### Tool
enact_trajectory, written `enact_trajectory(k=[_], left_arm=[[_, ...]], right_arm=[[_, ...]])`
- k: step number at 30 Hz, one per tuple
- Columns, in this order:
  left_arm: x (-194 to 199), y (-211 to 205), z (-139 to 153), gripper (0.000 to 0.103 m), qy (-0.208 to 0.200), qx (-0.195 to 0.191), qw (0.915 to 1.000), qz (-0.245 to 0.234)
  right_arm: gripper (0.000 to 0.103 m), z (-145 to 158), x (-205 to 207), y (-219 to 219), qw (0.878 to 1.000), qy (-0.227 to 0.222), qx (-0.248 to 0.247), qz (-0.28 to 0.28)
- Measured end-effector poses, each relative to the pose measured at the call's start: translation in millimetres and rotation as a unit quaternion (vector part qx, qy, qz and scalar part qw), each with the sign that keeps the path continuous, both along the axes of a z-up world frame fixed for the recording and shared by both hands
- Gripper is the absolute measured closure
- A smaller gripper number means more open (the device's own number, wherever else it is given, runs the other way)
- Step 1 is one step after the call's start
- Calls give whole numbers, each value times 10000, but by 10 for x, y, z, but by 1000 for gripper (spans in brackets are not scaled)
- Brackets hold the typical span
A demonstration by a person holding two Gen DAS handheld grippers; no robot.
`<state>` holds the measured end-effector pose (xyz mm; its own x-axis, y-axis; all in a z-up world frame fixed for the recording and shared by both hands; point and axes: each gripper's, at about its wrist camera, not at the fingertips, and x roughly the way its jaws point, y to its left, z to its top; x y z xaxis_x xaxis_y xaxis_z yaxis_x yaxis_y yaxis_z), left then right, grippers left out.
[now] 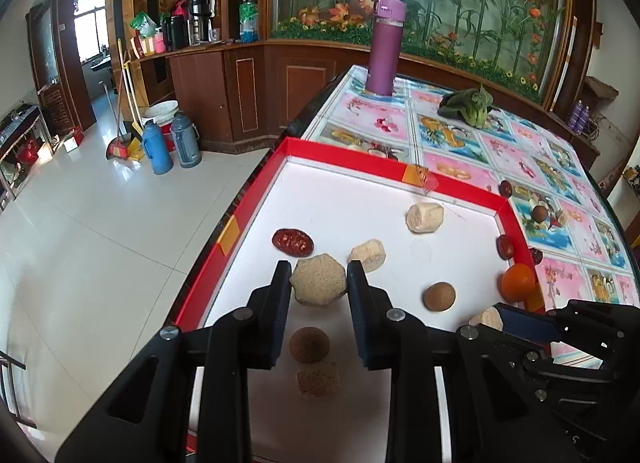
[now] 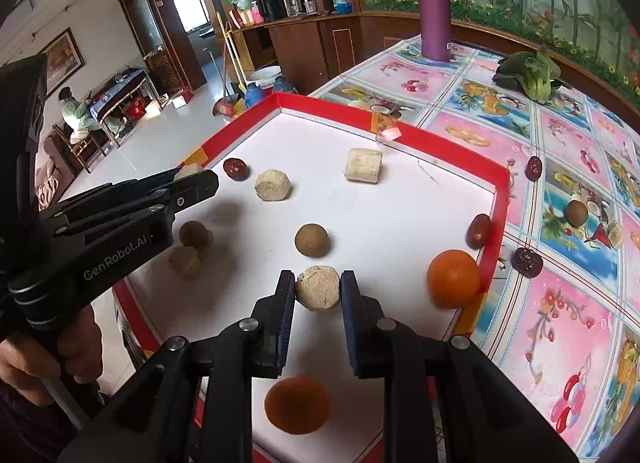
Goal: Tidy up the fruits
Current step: 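Carry the cake and ball over the tray and open both tools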
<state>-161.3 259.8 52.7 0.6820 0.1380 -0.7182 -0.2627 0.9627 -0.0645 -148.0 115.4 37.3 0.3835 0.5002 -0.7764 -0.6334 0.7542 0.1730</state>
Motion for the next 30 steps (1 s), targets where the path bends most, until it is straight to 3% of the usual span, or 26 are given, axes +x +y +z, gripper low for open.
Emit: enact_trajectory(k=[6, 19, 22, 27, 30], left_arm=[[48, -35, -121, 73, 195, 2, 9998, -78], [170, -92, -273, 71, 505, 220, 9985, -60], [185, -85, -291, 64, 513, 218, 9984, -107], [196, -66, -269, 38, 506, 224, 9985, -52], [193, -45, -234, 36, 473, 256, 9986, 31]], right_arm=[[82, -128, 24, 36, 9997, 192, -156, 13], [81, -142, -32, 139, 9992, -130, -342, 172], [81, -147, -19, 149, 9990, -169, -358, 210], [74, -125, 31, 92, 9994, 32, -195, 279], [69, -38, 73, -15, 9993, 156, 148, 316]])
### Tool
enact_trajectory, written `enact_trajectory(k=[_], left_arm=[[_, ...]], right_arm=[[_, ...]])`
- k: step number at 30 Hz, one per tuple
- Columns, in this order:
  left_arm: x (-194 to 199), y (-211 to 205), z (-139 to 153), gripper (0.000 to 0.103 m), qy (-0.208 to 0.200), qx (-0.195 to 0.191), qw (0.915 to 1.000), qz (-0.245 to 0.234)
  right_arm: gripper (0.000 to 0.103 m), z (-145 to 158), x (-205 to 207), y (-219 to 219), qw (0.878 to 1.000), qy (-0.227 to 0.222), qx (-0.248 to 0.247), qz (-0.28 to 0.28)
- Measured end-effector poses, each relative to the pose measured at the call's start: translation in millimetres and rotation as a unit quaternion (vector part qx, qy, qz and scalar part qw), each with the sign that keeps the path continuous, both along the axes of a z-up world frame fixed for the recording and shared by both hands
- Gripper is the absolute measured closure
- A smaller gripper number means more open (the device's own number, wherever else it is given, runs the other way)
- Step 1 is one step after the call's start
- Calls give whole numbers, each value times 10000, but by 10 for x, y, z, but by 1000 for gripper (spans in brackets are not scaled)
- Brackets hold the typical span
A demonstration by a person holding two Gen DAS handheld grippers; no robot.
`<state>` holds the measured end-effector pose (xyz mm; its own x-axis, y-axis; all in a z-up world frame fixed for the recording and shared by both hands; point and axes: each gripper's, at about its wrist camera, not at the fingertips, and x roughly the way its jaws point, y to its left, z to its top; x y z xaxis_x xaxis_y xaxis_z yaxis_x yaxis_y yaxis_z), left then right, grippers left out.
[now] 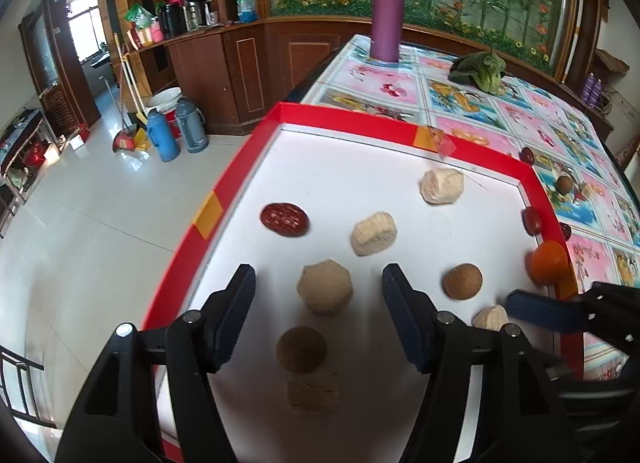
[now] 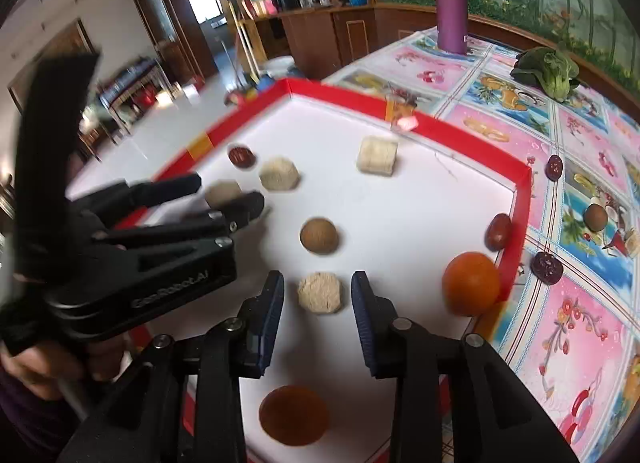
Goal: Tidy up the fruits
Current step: 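Carry the cake and ball over the tray and open both tools, then grasp another round cake with the right tool while the left tool grasps a red date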
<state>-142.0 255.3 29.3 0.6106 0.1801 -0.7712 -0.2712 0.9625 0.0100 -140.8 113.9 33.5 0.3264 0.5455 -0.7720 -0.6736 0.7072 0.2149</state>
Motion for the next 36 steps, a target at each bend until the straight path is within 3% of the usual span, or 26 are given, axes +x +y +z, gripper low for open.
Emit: enact_trajectory(k=[3, 7, 12, 19, 24, 29, 36], left_arm=[[-7, -14, 63, 35, -48, 1, 10000, 27], [-26, -86, 209, 33, -213, 72, 9997, -3], [-33, -305, 415, 31, -477, 88, 9982, -340], [117, -877, 582, 29, -547, -94, 9903, -1273], [360, -1344, 520, 29, -273, -158, 9817, -1876], [616, -1750, 404, 29, -3, 131, 9689, -2469], [908, -2006, 183, 30, 371, 343, 9402, -3369]], right_arm=[[66, 156, 79, -207, 9989, 36, 458, -50], [59, 362, 257, -652, 9952, -297, 779, -513], [58, 411, 568, -1298, 9853, -535, 689, -1468], [58, 200, 1009, -1977, 9643, -655, 34, -2567], [57, 87, 1207, -2238, 9560, -496, 37, -2890], [57, 10, 1278, -2340, 9551, -464, 62, -2925], [57, -79, 1289, -2287, 9618, -401, -2, -2707]])
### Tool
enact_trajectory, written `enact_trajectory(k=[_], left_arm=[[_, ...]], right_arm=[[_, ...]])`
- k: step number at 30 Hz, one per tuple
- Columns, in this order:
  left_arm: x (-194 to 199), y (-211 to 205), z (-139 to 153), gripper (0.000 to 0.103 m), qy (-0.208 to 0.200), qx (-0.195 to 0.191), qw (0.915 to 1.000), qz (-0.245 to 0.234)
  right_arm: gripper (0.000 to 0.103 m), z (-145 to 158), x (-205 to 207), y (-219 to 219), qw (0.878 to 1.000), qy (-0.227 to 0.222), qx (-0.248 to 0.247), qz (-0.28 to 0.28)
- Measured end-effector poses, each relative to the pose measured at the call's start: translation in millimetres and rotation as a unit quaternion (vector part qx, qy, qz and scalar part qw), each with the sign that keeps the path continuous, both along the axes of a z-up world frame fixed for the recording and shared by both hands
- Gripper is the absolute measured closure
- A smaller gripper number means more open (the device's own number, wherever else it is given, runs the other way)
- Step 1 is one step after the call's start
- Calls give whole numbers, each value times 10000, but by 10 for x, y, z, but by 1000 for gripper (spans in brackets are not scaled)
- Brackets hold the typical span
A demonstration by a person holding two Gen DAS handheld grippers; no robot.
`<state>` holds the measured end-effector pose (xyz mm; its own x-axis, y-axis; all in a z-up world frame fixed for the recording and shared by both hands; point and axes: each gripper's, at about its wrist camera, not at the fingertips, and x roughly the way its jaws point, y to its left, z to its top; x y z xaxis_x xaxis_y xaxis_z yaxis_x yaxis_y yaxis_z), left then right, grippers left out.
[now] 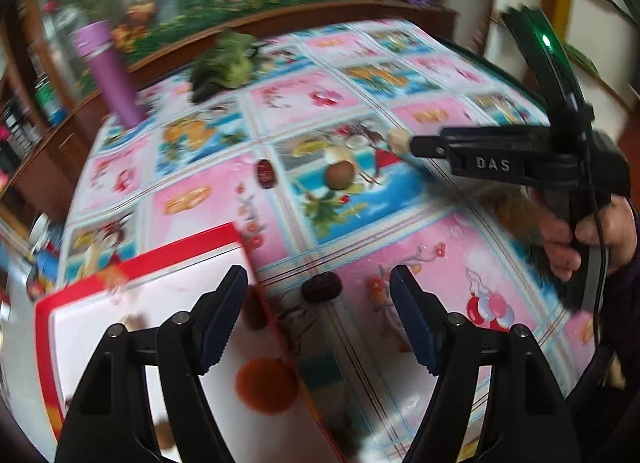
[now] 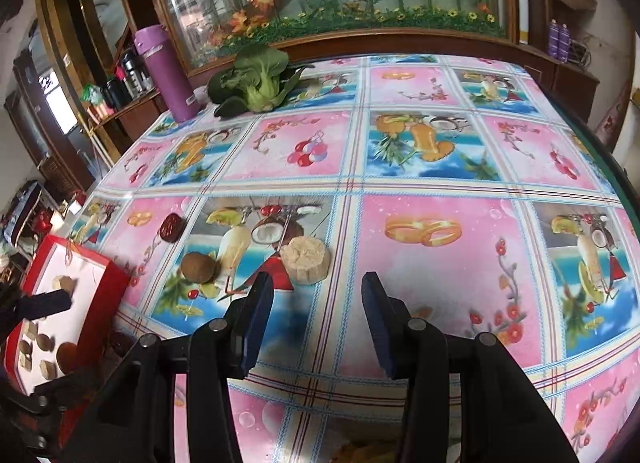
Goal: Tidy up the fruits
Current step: 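Grasp another round cake with the right tool while the left tool grasps a red date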
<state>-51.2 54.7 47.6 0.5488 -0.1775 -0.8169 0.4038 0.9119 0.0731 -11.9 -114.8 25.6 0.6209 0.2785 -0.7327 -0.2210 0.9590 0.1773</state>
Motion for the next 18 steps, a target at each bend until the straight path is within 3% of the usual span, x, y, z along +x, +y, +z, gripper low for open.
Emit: enact_trajectory(k=[5, 14, 18], left_arm=[[152, -13, -118, 50, 302, 7, 9991, -302], [189, -19, -199, 50, 519, -150, 9965, -636], [165, -68, -267, 53, 606, -112, 9955, -719]], right_arm=[[57, -65, 71, 61, 9998, 128, -111, 54], [58, -71, 246, 147, 9997, 106, -216, -47], [74, -81, 239, 189, 9993, 20, -367, -1]])
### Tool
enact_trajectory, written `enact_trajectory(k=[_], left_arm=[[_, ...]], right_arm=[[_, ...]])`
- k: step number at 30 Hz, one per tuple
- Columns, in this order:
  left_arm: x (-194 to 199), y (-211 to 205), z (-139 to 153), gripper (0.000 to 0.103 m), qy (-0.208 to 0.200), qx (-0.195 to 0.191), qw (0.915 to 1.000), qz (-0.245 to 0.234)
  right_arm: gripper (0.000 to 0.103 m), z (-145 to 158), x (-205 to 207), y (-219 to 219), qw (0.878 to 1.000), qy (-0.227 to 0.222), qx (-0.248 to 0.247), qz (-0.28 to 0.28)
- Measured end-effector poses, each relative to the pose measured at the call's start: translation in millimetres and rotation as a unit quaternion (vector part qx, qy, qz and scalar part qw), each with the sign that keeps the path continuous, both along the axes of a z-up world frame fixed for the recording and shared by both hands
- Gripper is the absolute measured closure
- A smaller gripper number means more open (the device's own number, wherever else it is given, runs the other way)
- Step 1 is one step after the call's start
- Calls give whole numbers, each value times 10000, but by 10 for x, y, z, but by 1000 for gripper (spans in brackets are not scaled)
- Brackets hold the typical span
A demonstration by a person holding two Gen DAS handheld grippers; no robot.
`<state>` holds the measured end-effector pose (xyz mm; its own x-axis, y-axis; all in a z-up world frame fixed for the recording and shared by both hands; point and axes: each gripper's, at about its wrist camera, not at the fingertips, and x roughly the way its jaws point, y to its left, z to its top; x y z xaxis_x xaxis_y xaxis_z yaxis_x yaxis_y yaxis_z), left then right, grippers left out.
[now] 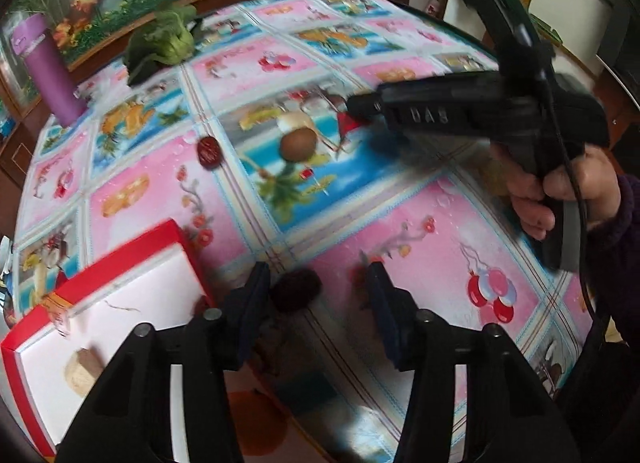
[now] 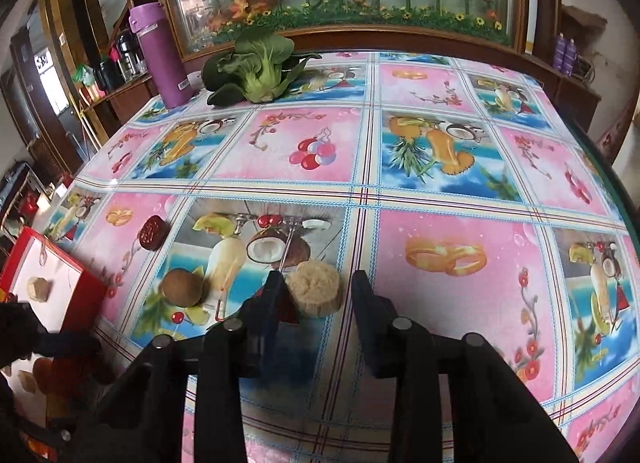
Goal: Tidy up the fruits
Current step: 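Grasp another round cake with the right tool while the left tool grasps a red date, then carry the cake and date over the tray and open both tools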
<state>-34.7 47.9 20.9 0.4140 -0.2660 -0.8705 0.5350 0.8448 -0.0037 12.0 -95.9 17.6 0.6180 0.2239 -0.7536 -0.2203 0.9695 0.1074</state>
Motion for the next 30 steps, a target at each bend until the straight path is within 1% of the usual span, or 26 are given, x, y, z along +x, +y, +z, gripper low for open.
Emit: enact_trajectory(k=[1, 2, 3, 4, 7, 9, 16, 21, 25, 30], left_arm=[[-11, -17, -3, 54, -14, 46, 10000, -29], [-19, -22, 4, 61, 17, -5, 10000, -42], [-17, -6, -1, 71, 98, -74, 9999, -39], [-15, 2, -7, 72, 147, -119, 9998, -9], [-29, -26, -8, 74, 107, -53, 9999, 28], [-45, -49, -3, 80, 117, -66, 9999, 59], [-127, -141, -3, 84, 101, -87, 9997, 221], [-201, -146, 44, 84, 64, -161, 9985, 520], [-334, -140, 207, 84, -223, -320, 9966, 731], [-618, -4, 566, 84, -697, -838, 9884, 1056]], right_arm=[[75, -1, 3, -12, 10000, 10, 40, 16], [75, 1, 6, -29, 10000, 20, 94, 13], [75, 0, 8, -58, 9998, 34, 175, 7], [75, 3, 12, -67, 9997, 48, 224, 7], [75, 5, 15, -83, 9994, 99, 319, 19], [75, 7, 11, -88, 9993, 138, 342, 51], [75, 16, -21, -88, 9994, 178, 278, 63], [75, 106, -81, -143, 9996, -74, 268, -68], [75, 216, -151, -193, 9983, -373, 415, -165], [75, 336, -271, -164, 9948, -785, 634, -130]])
